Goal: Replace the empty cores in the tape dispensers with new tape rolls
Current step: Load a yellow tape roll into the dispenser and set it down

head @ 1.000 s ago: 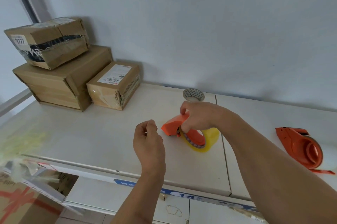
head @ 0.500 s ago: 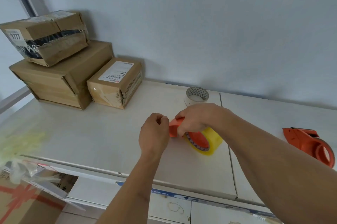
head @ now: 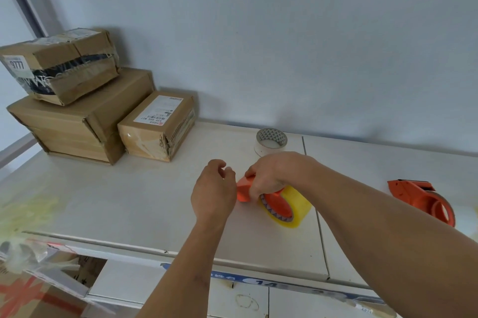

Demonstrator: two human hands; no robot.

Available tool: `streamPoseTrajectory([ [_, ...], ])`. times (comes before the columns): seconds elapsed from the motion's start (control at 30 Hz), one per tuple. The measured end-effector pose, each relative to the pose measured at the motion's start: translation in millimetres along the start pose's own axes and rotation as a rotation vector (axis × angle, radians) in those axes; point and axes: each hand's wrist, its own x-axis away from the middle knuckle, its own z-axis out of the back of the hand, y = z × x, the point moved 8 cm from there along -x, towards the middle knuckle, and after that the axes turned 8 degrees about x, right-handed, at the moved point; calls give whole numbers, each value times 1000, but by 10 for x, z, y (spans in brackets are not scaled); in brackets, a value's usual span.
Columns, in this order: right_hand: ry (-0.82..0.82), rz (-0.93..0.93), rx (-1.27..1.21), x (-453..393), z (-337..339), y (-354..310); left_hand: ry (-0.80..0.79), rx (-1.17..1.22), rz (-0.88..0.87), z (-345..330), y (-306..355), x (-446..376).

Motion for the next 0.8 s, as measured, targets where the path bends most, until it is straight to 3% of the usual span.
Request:
streamPoseTrajectory([
  [0.27, 7, 13, 22, 26, -33, 7, 8, -7, -9, -1, -19, 73],
  [0.47, -76, 44, 111, 128, -142, 75, 30, 18, -9, -15, -31, 94],
  [0.8, 29, -12, 45, 237, -359, 207, -41, -56, -38, -250, 44, 294],
])
